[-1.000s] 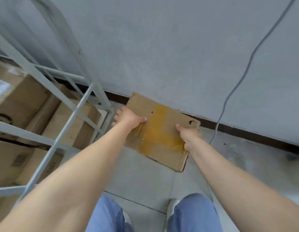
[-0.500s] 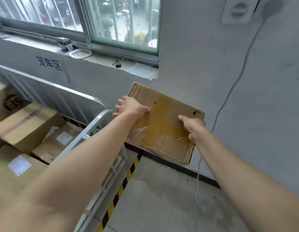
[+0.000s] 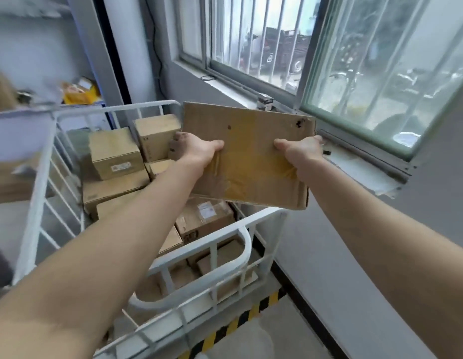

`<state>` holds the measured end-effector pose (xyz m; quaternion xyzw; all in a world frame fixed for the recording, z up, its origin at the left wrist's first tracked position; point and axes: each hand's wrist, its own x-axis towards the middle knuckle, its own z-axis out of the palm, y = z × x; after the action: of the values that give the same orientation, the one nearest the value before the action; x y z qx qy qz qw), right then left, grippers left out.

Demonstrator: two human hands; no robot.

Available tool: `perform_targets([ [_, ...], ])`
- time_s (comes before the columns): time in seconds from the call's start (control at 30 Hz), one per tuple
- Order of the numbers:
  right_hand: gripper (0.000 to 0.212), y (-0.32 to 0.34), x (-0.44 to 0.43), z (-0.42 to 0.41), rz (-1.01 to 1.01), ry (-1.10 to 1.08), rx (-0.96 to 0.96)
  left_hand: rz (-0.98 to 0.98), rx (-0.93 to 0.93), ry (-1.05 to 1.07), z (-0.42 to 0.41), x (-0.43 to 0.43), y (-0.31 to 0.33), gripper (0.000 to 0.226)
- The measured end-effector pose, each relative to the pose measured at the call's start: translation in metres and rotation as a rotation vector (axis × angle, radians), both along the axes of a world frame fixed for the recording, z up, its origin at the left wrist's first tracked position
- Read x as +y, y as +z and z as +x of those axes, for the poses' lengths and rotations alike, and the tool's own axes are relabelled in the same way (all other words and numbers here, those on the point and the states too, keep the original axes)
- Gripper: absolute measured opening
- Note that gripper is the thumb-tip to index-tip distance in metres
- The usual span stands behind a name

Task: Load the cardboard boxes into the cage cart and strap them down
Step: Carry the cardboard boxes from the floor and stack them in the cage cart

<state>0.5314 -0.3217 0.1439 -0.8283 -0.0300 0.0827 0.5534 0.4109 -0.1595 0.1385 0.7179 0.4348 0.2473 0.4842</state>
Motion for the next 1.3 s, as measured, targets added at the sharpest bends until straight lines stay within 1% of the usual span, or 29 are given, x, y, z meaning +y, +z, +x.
perform_targets([
  [0.07, 0.086, -0.008, 0.044, 0.010, -0.041, 0.067, 0.019, -0.069, 0.021, 0.064, 0.003, 0.038, -0.020, 0.105],
  [0.13, 0.088, -0.022, 0.082, 0.023, -0.112, 0.108, 0.038, -0.130, 0.052, 0.121, 0.010, 0.073, -0.042, 0.114],
  [0.17, 0.089, -0.031, 0.098, 0.031, -0.146, 0.124, 0.052, -0.165, 0.075, 0.138, 0.015, 0.087, -0.053, 0.114],
  [0.27, 0.090, -0.065, 0.137, 0.055, -0.243, 0.169, 0.111, -0.276, 0.160, 0.128, 0.029, 0.116, -0.090, 0.104],
  [0.33, 0.092, -0.091, 0.155, 0.068, -0.298, 0.190, 0.148, -0.378, 0.220, 0.106, 0.038, 0.131, -0.120, 0.108],
  [0.43, 0.100, -0.131, 0.174, 0.086, -0.395, 0.236, 0.212, -0.478, 0.334, 0.098, 0.047, 0.145, -0.165, 0.111],
  [0.5, 0.104, -0.160, 0.183, 0.102, -0.458, 0.271, 0.259, -0.511, 0.381, 0.116, 0.052, 0.150, -0.193, 0.109],
  [0.63, 0.095, -0.206, 0.194, 0.121, -0.567, 0.322, 0.335, -0.556, 0.473, 0.151, 0.065, 0.152, -0.242, 0.099],
  [0.77, 0.091, -0.255, 0.203, 0.144, -0.674, 0.395, 0.415, -0.570, 0.629, 0.085, 0.080, 0.148, -0.282, 0.084],
  [0.83, 0.090, -0.279, 0.208, 0.154, -0.731, 0.439, 0.450, -0.583, 0.699, 0.064, 0.089, 0.147, -0.304, 0.082],
  [0.9, 0.088, -0.305, 0.211, 0.164, -0.780, 0.482, 0.482, -0.644, 0.747, 0.052, 0.096, 0.145, -0.328, 0.084],
  [0.97, 0.079, -0.332, 0.214, 0.172, -0.840, 0.537, 0.486, -0.699, 0.768, 0.048, 0.102, 0.142, -0.349, 0.081],
  [1.07, 0.065, -0.371, 0.218, 0.182, -0.902, 0.610, 0.518, -0.774, 0.796, 0.061, 0.108, 0.139, -0.384, 0.072],
  [1.13, 0.061, -0.395, 0.221, 0.187, -0.935, 0.657, 0.533, -0.809, 0.819, 0.069, 0.109, 0.135, -0.408, 0.075],
  [1.2, 0.063, -0.416, 0.223, 0.191, -0.935, 0.685, 0.544, -0.850, 0.837, 0.074, 0.112, 0.133, -0.431, 0.079],
  [1.27, 0.075, -0.443, 0.223, 0.197, -0.961, 0.707, 0.560, -0.862, 0.862, 0.059, 0.115, 0.132, -0.449, 0.079],
  [1.3, 0.075, -0.454, 0.223, 0.199, -0.963, 0.717, 0.579, -0.854, 0.883, 0.033, 0.116, 0.134, -0.456, 0.079],
])
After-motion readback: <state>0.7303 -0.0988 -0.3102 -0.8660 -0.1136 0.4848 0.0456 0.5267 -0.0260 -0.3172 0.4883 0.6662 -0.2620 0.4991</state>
